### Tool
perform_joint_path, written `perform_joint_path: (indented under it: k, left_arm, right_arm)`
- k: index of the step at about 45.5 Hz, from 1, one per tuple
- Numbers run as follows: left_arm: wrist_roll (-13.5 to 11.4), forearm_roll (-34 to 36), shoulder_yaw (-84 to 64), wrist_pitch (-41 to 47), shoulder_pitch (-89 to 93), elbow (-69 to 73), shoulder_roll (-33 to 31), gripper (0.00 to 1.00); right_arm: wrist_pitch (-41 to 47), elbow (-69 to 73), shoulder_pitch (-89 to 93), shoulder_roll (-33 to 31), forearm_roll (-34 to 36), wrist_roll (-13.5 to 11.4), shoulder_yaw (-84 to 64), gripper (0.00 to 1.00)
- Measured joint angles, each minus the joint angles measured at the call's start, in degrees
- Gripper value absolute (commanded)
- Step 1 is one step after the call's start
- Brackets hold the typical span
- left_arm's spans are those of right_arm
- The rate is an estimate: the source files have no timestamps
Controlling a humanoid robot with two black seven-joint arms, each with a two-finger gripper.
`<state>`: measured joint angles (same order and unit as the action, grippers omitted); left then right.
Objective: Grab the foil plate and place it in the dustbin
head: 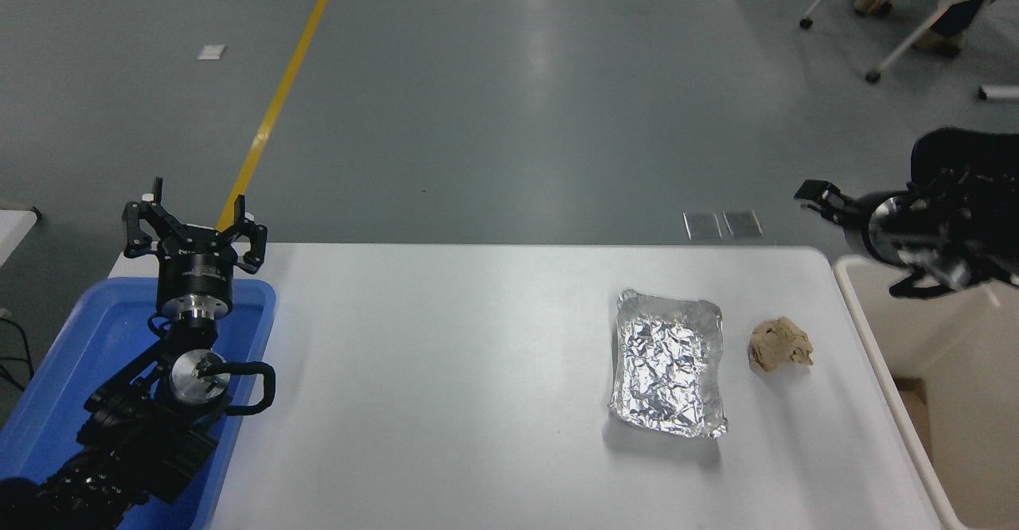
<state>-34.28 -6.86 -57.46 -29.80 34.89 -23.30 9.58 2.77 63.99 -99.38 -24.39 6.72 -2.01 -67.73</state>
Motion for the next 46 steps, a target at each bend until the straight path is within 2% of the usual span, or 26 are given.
perform_joint_path:
  k: [14,26,35,46]
  left_arm:
    - [0.0,0.0,0.0,-0.1,0.0,0.0,0.0,0.99]
    - [0.1,0.0,0.0,-0.2,0.0,-0.1,0.0,0.99]
    - [0.1,0.1,0.1,-0.2,0.0,-0.1,0.0,0.99]
    - [0.1,0.1,0.1,-0.2,0.0,-0.1,0.0,0.99]
  right_arm:
    - [16.4,18.7,-23.6,-5.6,-12.4,2.5,-3.0,1.00]
    - [32.7,27.5,-40.1,-10.2,-16.3,3.7,-3.6,1.00]
    - [38.5,30.0,-46.6,-12.7,-17.5,4.0,-3.8,1.00]
    - [41.0,31.4,-48.9,-13.8,-18.4,4.0,-3.9,1.00]
